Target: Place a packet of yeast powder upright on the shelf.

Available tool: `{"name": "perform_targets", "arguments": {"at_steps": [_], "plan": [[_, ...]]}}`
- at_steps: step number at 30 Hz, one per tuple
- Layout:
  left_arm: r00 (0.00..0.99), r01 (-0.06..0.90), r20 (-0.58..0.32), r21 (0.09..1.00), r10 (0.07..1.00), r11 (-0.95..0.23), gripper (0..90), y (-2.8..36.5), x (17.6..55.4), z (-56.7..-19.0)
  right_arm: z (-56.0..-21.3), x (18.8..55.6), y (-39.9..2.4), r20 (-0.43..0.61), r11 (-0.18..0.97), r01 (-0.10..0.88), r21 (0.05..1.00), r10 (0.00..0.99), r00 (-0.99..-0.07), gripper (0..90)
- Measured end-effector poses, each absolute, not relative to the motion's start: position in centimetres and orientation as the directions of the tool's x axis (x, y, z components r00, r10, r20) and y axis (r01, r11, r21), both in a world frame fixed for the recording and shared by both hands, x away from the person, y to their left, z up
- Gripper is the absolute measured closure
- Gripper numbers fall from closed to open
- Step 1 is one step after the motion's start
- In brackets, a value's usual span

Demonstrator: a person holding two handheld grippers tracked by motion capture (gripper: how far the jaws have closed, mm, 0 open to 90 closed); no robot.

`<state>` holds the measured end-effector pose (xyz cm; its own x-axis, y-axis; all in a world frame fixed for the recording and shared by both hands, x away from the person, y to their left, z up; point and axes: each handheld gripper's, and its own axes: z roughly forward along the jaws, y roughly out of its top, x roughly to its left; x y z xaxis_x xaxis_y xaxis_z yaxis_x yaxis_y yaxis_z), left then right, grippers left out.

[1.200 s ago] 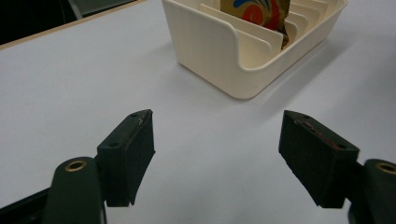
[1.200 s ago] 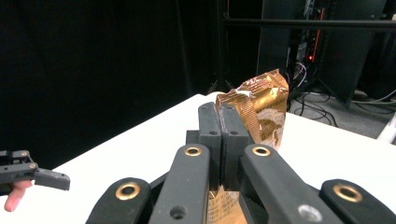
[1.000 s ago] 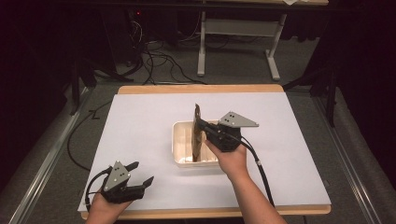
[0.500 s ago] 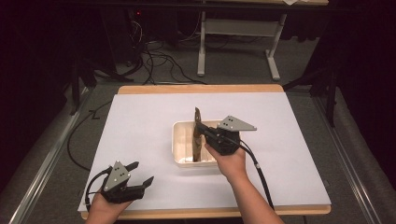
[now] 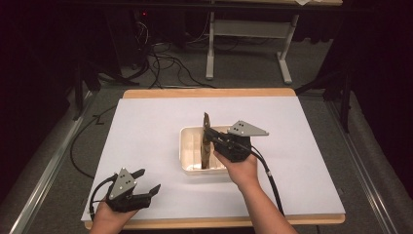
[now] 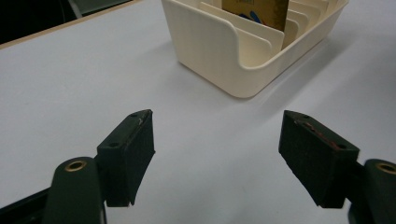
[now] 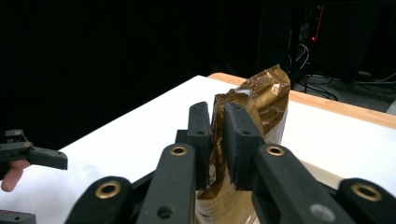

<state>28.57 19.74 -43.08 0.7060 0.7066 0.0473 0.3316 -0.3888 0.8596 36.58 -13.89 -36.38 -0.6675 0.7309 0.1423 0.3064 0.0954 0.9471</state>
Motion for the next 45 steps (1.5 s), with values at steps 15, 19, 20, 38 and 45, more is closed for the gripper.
{"name": "perform_targets", "arguments": {"at_steps": [15, 19, 20, 38, 45], "plan": [[0.706, 0.334, 0.042, 0.861, 0.707, -0.384, 26.9, 19.8, 28.6, -43.1, -34.4, 35.8, -14.0, 0.144, 0.097, 0.306, 0.947, 0.723, -0.676, 47.7], [0.705, 0.336, 0.041, 0.860, 0.708, -0.384, 26.9, 19.8, 28.7, -43.2, -33.9, 35.7, -14.2, 0.140, 0.100, 0.304, 0.948, 0.723, -0.677, 38.6], [0.705, 0.336, 0.040, 0.860, 0.708, -0.384, 26.9, 19.8, 28.7, -43.2, -33.8, 35.7, -14.2, 0.145, 0.097, 0.306, 0.947, 0.722, -0.677, 36.0], [0.705, 0.340, 0.040, 0.857, 0.708, -0.387, 26.9, 20.0, 28.9, -43.2, -34.2, 34.4, -16.4, 0.130, 0.114, 0.315, 0.942, 0.742, -0.657, 34.2], [0.704, 0.341, 0.047, 0.853, 0.708, -0.395, 26.9, 19.9, 28.9, -43.3, -34.5, 32.8, -19.4, 0.117, 0.115, 0.311, 0.943, 0.762, -0.637, 34.5]]}}
